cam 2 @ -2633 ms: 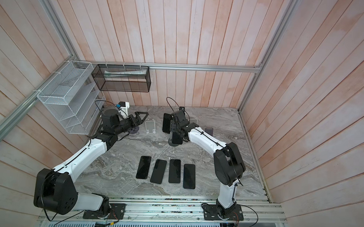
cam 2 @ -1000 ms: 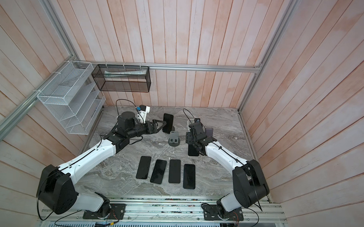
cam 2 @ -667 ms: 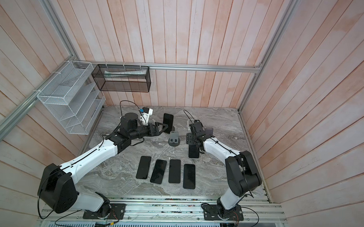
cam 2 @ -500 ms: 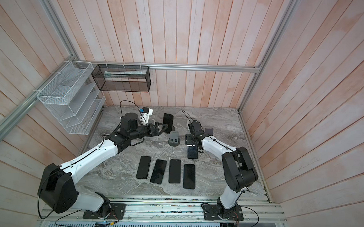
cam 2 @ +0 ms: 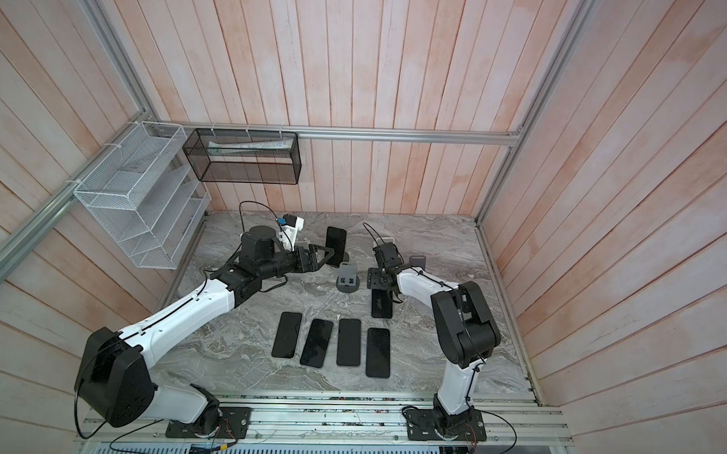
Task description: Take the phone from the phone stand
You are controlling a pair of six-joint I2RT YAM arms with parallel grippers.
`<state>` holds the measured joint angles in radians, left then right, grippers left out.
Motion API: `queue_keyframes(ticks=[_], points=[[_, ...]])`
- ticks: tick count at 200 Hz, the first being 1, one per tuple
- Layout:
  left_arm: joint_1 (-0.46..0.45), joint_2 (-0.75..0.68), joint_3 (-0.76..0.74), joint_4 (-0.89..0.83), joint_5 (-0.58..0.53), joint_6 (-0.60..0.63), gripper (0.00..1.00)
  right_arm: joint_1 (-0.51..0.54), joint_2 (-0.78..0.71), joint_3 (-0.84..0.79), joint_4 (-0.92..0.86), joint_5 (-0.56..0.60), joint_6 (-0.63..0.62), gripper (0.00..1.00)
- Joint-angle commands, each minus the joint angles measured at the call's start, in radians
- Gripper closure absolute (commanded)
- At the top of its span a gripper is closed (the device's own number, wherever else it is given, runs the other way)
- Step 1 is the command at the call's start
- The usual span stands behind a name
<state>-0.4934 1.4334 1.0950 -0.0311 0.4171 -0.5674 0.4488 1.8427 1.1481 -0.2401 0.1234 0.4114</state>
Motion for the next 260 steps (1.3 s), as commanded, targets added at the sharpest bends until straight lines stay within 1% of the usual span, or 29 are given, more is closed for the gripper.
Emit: queue_keyframes(ticks=[1, 53, 78, 134, 145, 174, 195, 260], points=[[0.003, -0.016, 0.022, -0.007, -0.011, 0.021, 0.05, -0.004, 0.027, 0.026, -0.024, 0.002, 0.043, 0.43], [0.003, -0.016, 0.021, -0.007, -0.010, 0.023, 0.05, 0.003, 0.028, -0.031, 0.008, 0.016, 0.066, 0.38], [0.003, -0.013, 0.021, -0.010, -0.018, 0.027, 0.05, 0.004, 0.037, -0.027, 0.000, -0.014, 0.069, 0.36], [0.002, 0.003, 0.026, -0.003, 0.020, 0.015, 0.05, 0.005, 0.038, -0.038, 0.016, -0.023, 0.067, 0.29], [0.001, 0.000, 0.025, 0.001, 0.028, 0.012, 0.04, 0.005, 0.042, -0.033, 0.007, -0.021, 0.066, 0.28], [0.001, -0.004, 0.018, 0.001, 0.005, 0.020, 0.04, 0.005, 0.026, -0.044, 0.002, -0.047, 0.063, 0.27], [0.001, 0.008, 0.021, 0.000, 0.019, 0.017, 0.04, 0.005, 0.008, -0.064, 0.016, -0.044, 0.062, 0.26], [0.002, 0.013, 0.026, -0.003, 0.027, 0.027, 0.04, 0.005, 0.007, -0.032, -0.004, -0.048, 0.078, 0.25]])
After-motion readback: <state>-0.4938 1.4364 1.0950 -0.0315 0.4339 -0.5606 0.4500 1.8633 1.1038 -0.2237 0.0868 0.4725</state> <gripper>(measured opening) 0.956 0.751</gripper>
